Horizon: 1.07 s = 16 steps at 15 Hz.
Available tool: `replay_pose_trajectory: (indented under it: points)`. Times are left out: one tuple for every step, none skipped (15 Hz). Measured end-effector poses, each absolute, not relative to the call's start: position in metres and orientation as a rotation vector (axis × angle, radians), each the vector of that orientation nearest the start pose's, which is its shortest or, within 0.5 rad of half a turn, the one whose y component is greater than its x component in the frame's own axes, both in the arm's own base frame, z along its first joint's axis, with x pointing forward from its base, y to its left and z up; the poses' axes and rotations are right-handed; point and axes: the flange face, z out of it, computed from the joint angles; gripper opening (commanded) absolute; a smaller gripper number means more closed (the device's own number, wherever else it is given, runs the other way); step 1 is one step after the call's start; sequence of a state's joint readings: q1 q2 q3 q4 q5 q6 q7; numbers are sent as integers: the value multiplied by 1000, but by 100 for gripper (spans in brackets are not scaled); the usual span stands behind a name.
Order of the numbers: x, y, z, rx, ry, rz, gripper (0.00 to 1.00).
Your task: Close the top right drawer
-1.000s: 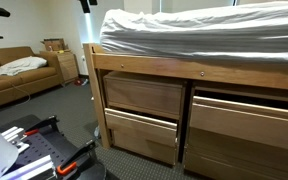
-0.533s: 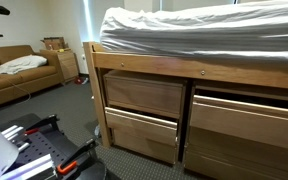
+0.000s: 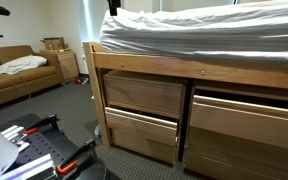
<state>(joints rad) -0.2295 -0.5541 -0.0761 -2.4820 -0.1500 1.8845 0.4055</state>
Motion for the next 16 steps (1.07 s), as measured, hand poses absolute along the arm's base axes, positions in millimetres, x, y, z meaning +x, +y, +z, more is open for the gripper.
replay_pose_trajectory:
  points:
    - [358, -126, 450, -3071, 1048, 164, 100]
    - [360, -128, 422, -3062, 1056, 270, 100]
    - [361, -130, 394, -3049, 1070, 371, 100]
    - [362, -133, 368, -3031, 1097, 459, 100]
    - [364, -136, 344, -3010, 1142, 525, 100]
    - [368, -140, 323, -2989, 1205, 552, 100]
    - [376, -144, 304, -2982, 1288, 523, 100]
    - [385, -147, 291, -2998, 1349, 456, 100]
    - [394, -150, 280, -3023, 1399, 382, 100]
    - [403, -152, 274, -3048, 1444, 308, 100]
    - [414, -155, 271, -3071, 1490, 225, 100]
    - [422, -157, 269, -3089, 1538, 141, 100]
    - [429, -159, 268, -3098, 1593, 58, 100]
    - [434, -161, 267, -3096, 1660, -16, 100]
    - [436, -161, 267, -3058, 1748, -49, 100]
    - [438, -159, 268, -3030, 1796, -67, 100]
